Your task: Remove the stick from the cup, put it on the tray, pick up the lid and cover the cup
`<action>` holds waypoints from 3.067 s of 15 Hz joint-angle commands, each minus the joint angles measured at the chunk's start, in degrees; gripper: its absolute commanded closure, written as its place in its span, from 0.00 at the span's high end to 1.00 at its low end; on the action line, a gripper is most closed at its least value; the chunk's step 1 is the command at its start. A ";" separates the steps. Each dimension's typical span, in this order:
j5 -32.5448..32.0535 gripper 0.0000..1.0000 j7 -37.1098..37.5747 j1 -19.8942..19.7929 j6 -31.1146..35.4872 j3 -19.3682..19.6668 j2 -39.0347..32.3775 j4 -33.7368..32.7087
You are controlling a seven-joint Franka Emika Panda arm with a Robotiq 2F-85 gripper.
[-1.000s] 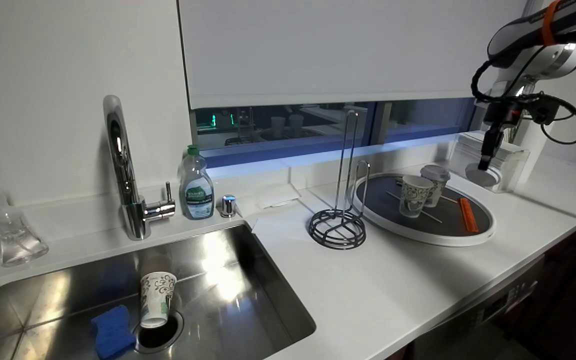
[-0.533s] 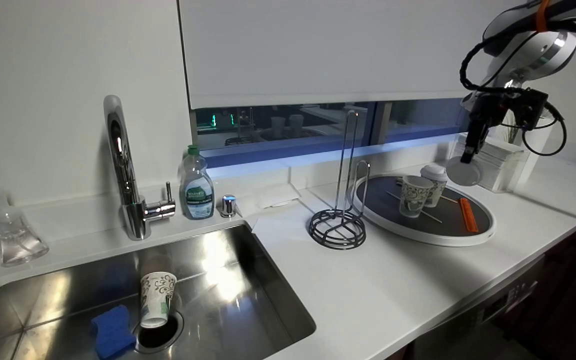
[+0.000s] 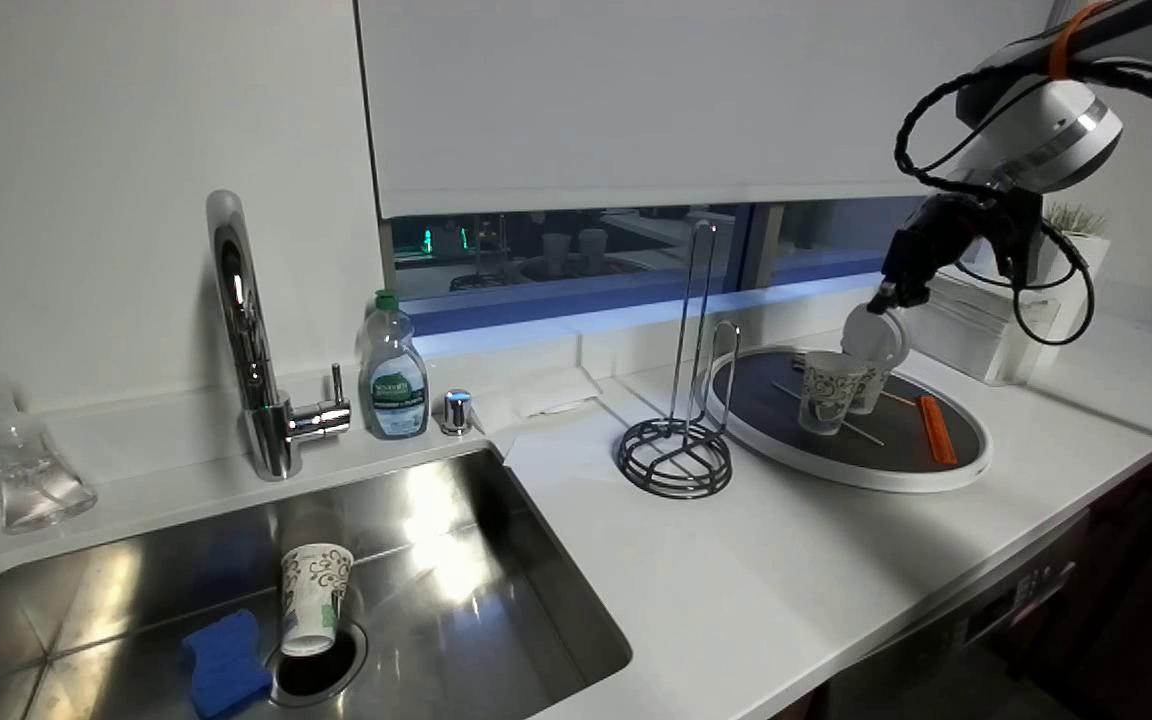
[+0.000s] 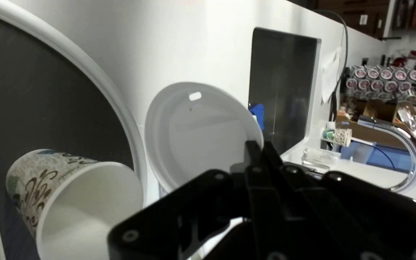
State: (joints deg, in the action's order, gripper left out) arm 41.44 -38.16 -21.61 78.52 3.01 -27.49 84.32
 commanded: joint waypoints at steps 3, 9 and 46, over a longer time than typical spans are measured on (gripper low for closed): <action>12.86 0.01 2.84 -0.86 7.64 2.08 1.45 4.39; 22.05 0.01 -1.13 0.08 18.77 3.46 6.03 12.87; 28.32 0.01 -3.78 2.01 18.73 8.05 1.82 15.12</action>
State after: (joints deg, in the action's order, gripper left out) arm 68.27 -43.30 -20.15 95.33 10.99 -24.74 100.38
